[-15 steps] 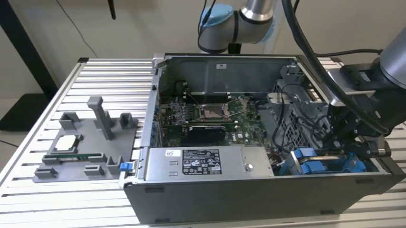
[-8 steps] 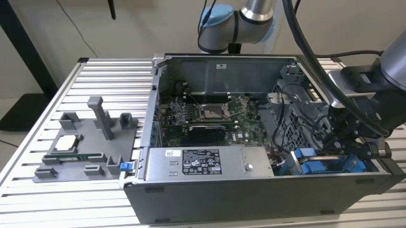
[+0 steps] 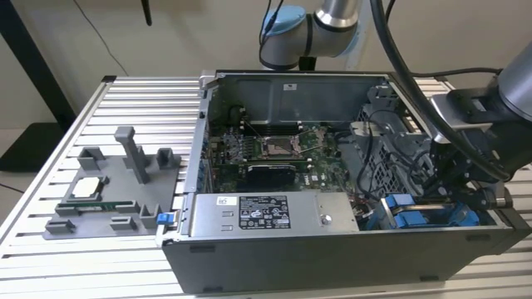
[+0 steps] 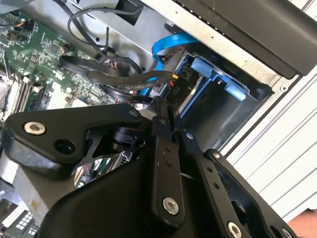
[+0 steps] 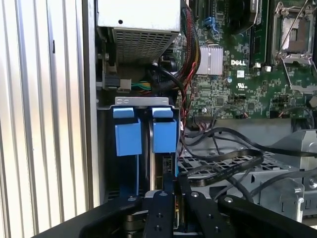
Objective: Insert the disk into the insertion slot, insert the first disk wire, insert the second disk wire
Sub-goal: 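Insert the second disk wire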
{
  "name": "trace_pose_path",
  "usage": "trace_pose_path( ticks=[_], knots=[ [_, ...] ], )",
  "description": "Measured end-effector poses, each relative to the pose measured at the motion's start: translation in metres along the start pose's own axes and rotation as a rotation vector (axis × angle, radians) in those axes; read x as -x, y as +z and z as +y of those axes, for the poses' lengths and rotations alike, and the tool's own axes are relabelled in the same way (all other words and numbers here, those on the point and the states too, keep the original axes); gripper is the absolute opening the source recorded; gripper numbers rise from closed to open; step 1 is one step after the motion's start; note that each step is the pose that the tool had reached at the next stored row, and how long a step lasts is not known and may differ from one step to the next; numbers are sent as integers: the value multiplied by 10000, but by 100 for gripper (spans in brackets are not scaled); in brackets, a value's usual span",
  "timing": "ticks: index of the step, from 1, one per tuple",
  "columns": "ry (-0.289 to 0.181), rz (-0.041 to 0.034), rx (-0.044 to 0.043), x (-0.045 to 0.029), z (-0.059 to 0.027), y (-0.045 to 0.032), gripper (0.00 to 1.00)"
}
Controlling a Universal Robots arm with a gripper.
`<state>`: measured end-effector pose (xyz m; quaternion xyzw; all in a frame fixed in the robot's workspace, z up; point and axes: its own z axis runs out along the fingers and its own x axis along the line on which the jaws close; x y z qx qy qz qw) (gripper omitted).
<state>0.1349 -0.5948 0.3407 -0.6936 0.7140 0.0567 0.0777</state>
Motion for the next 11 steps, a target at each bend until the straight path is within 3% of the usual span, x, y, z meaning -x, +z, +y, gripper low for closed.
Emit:
trace_pose_path(
  ticks=[11],
  knots=[
    [8,4,3,-13,2,64,0]
  ],
)
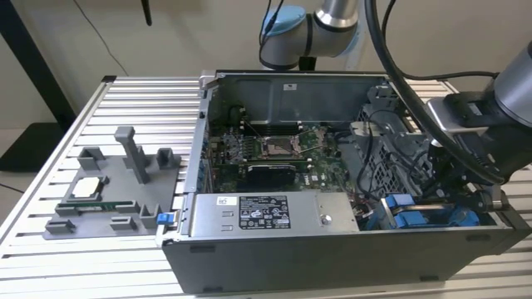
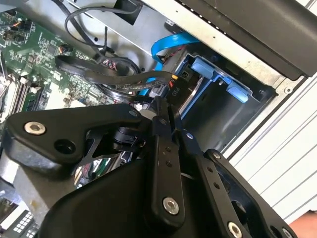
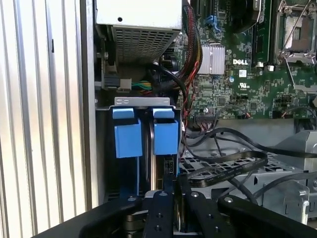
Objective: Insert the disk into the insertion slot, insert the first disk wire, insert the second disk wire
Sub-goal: 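Insert the second disk wire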
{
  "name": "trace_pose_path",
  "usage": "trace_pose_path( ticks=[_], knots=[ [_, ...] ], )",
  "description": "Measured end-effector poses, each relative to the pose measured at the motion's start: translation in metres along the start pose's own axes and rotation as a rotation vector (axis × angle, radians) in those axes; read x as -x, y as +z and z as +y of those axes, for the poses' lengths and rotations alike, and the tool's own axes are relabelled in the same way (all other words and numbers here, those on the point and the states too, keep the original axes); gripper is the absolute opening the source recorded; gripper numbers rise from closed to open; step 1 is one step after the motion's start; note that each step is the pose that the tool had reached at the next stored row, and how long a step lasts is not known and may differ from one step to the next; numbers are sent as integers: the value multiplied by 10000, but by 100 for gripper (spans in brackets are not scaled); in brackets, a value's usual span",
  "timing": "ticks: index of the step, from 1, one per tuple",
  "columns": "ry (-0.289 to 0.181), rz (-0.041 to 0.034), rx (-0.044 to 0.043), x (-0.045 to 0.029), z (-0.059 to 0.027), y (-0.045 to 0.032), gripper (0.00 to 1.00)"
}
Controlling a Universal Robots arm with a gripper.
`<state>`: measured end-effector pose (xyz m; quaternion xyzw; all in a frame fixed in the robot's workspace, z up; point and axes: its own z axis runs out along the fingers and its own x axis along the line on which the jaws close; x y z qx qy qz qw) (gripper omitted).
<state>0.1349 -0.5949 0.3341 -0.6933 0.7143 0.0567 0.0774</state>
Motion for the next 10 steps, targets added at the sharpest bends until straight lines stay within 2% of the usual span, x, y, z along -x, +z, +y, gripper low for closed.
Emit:
trace_pose_path(
  ticks=[1,2,4,7,10],
  knots=[
    [6,-11,10,0,1,0,100],
    [12,-28,20,2,0,-7,100],
    [20,-1,36,14,-2,-69,100],
    [34,-2,45,26,-4,-136,100],
    [41,-2,51,33,-5,-173,100]
  ],
)
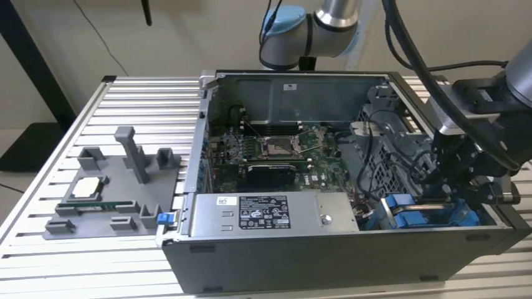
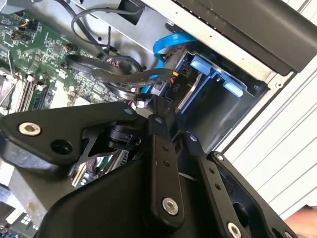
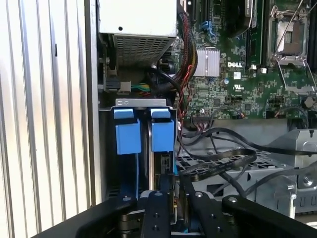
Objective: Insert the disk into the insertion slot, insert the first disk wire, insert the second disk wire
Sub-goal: 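Insert the second disk wire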
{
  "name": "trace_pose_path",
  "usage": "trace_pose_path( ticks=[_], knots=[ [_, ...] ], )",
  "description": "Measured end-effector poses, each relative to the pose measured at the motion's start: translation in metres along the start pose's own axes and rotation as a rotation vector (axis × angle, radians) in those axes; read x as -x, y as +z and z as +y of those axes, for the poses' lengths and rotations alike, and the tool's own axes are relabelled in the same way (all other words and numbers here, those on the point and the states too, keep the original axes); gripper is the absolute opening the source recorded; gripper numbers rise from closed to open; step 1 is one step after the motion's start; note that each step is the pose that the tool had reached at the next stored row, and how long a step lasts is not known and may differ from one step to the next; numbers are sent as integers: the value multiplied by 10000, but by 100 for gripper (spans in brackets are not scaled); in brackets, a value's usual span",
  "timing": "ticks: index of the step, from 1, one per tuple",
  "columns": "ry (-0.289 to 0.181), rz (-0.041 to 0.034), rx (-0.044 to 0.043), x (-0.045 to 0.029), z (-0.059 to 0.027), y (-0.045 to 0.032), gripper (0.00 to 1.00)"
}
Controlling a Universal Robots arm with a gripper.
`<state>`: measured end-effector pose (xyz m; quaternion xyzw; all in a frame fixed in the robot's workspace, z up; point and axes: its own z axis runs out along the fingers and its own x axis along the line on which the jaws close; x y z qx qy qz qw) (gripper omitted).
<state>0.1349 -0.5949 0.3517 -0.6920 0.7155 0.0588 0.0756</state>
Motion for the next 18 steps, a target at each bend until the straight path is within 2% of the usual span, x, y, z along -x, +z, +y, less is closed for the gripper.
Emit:
trace_pose_path(
  ticks=[18],
  knots=[
    [7,3,11,41,-5,-211,100]
  ],
)
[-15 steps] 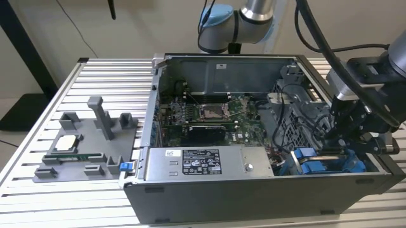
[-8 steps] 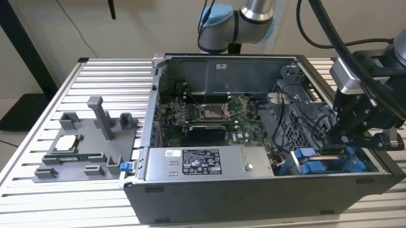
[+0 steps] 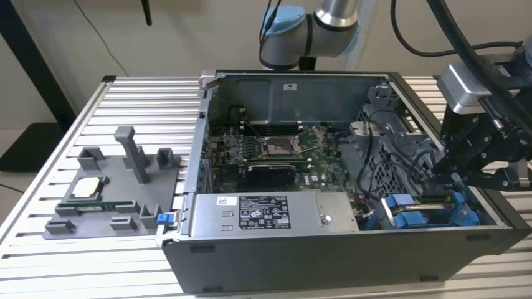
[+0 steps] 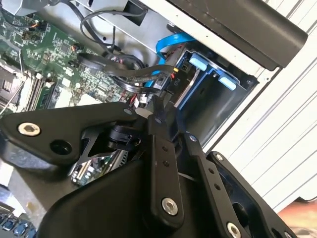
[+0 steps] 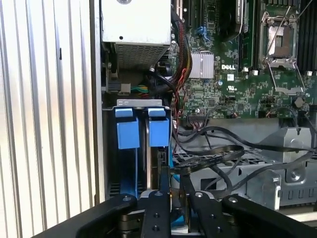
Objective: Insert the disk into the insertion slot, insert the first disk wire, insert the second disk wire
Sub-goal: 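Insert the second disk wire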
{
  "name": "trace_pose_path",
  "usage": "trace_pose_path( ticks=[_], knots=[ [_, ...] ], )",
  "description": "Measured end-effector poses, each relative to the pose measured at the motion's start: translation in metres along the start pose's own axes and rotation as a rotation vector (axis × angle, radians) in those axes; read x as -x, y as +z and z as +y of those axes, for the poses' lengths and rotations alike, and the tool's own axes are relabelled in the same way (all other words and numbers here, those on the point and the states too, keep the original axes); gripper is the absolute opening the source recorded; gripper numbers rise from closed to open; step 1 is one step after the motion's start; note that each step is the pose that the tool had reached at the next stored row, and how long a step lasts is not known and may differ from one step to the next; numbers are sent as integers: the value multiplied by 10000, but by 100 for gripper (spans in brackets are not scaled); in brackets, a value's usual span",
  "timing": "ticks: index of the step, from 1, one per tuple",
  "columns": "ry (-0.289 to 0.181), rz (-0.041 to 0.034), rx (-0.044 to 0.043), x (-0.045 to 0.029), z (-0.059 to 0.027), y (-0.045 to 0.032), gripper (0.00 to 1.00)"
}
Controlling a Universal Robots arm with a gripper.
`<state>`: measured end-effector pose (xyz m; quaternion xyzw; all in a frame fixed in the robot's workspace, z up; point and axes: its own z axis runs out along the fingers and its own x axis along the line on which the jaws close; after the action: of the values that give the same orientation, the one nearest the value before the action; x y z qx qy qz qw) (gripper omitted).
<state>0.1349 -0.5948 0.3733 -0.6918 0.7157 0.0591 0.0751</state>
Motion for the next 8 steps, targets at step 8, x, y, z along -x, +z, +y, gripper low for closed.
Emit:
trace_pose_path(
  ticks=[8],
  knots=[
    [0,0,0,6,-1,-34,100]
  ],
)
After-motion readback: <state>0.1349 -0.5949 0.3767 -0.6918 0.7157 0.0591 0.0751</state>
